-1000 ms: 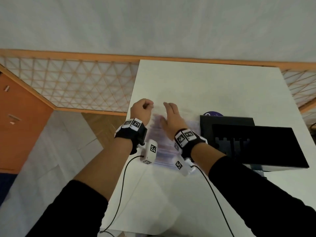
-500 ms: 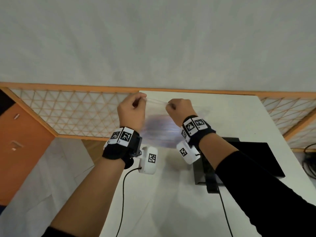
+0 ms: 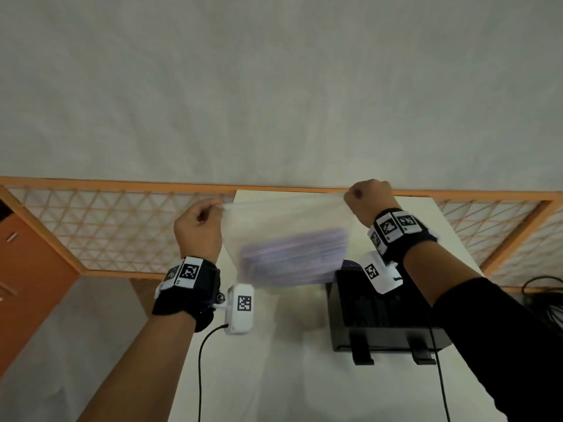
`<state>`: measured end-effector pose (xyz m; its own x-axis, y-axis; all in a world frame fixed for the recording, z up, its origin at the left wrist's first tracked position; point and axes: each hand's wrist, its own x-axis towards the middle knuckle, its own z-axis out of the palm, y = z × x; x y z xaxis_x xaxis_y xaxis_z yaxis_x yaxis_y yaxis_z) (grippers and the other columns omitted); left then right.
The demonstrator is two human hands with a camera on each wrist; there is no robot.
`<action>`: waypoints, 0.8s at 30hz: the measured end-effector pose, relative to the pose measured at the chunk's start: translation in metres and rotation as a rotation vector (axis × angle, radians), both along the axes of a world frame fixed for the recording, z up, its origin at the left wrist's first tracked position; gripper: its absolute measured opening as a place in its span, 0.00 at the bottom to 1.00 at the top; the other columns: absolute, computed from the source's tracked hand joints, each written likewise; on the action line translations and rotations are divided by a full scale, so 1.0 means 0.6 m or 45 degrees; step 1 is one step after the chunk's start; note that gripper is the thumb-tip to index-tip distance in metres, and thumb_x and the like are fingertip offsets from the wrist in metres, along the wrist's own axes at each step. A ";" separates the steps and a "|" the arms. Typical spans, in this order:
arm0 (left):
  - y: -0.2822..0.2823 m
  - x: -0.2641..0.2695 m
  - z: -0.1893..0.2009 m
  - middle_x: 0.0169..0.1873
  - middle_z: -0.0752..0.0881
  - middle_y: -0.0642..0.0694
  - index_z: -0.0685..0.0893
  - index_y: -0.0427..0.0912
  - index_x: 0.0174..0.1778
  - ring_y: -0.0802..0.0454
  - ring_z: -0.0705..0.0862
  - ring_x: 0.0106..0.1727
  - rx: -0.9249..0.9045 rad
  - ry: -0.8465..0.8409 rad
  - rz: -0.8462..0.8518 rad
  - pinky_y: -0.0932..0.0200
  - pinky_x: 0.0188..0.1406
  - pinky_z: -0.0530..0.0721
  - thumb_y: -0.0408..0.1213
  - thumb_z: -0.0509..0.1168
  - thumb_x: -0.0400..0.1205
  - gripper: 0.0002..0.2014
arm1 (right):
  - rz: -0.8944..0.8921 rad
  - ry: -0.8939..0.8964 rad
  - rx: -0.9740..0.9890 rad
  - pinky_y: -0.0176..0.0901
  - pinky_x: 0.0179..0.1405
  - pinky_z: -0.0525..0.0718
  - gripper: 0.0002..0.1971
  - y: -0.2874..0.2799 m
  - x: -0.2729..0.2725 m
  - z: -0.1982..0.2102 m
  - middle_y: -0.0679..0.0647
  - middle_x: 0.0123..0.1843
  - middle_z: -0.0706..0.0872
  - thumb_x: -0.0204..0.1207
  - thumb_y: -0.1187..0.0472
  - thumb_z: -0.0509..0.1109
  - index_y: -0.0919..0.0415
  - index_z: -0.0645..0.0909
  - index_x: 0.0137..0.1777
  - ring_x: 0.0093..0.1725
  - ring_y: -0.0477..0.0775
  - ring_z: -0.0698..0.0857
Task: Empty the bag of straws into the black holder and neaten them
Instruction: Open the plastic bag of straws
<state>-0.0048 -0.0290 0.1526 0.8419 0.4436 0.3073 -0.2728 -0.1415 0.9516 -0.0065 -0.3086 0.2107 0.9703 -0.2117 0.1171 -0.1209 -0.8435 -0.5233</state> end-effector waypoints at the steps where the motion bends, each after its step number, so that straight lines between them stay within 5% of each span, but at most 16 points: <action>1: 0.003 0.000 -0.007 0.38 0.87 0.46 0.87 0.43 0.43 0.53 0.84 0.42 0.101 0.070 -0.017 0.60 0.47 0.79 0.28 0.66 0.77 0.07 | 0.010 -0.002 0.010 0.51 0.41 0.86 0.16 -0.002 -0.003 0.001 0.68 0.38 0.89 0.73 0.62 0.57 0.71 0.83 0.37 0.40 0.68 0.84; 4: 0.002 -0.004 -0.016 0.53 0.85 0.44 0.85 0.43 0.51 0.46 0.81 0.57 0.688 0.136 -0.167 0.59 0.58 0.74 0.29 0.65 0.77 0.09 | 0.149 -0.011 0.069 0.51 0.47 0.86 0.14 0.009 -0.016 0.006 0.65 0.41 0.90 0.75 0.62 0.60 0.66 0.86 0.42 0.44 0.66 0.86; 7: -0.035 -0.013 -0.007 0.59 0.82 0.52 0.83 0.47 0.60 0.56 0.77 0.61 0.973 0.041 -0.518 0.61 0.65 0.71 0.37 0.69 0.78 0.14 | 0.338 0.024 0.055 0.44 0.51 0.84 0.13 0.035 -0.023 0.015 0.58 0.44 0.90 0.76 0.63 0.61 0.61 0.88 0.48 0.46 0.58 0.85; 11: -0.078 -0.010 -0.009 0.40 0.89 0.52 0.86 0.52 0.44 0.52 0.86 0.44 0.966 0.295 -0.759 0.51 0.54 0.84 0.39 0.68 0.78 0.03 | 0.407 -0.041 0.137 0.48 0.46 0.83 0.13 0.041 -0.020 0.023 0.57 0.39 0.86 0.75 0.68 0.60 0.56 0.83 0.52 0.43 0.64 0.85; 15: -0.102 -0.010 -0.017 0.50 0.85 0.53 0.84 0.51 0.49 0.55 0.83 0.50 0.931 0.336 -0.851 0.57 0.53 0.81 0.51 0.72 0.74 0.12 | 0.476 -0.078 0.166 0.52 0.47 0.85 0.13 0.024 -0.025 0.029 0.62 0.40 0.87 0.74 0.71 0.58 0.50 0.70 0.41 0.40 0.63 0.86; 18: -0.118 -0.005 -0.014 0.49 0.85 0.49 0.84 0.49 0.42 0.51 0.84 0.49 0.942 0.284 -0.805 0.56 0.53 0.81 0.38 0.69 0.78 0.01 | 0.548 -0.107 0.149 0.46 0.43 0.83 0.19 0.014 -0.030 0.031 0.60 0.39 0.87 0.72 0.75 0.55 0.47 0.73 0.35 0.36 0.58 0.85; 21: -0.109 0.011 -0.007 0.35 0.89 0.50 0.84 0.47 0.35 0.53 0.87 0.39 0.745 0.307 -0.759 0.58 0.44 0.82 0.32 0.64 0.79 0.09 | 0.590 -0.012 -0.032 0.35 0.39 0.78 0.23 -0.009 -0.033 0.031 0.53 0.40 0.84 0.74 0.75 0.53 0.51 0.86 0.47 0.38 0.53 0.80; 24: -0.101 0.019 0.001 0.34 0.89 0.53 0.86 0.46 0.40 0.59 0.85 0.32 0.651 0.283 -0.915 0.65 0.38 0.80 0.37 0.63 0.84 0.09 | 0.630 0.111 -0.299 0.33 0.41 0.72 0.26 -0.030 -0.036 0.020 0.51 0.44 0.80 0.76 0.76 0.51 0.52 0.86 0.58 0.44 0.51 0.76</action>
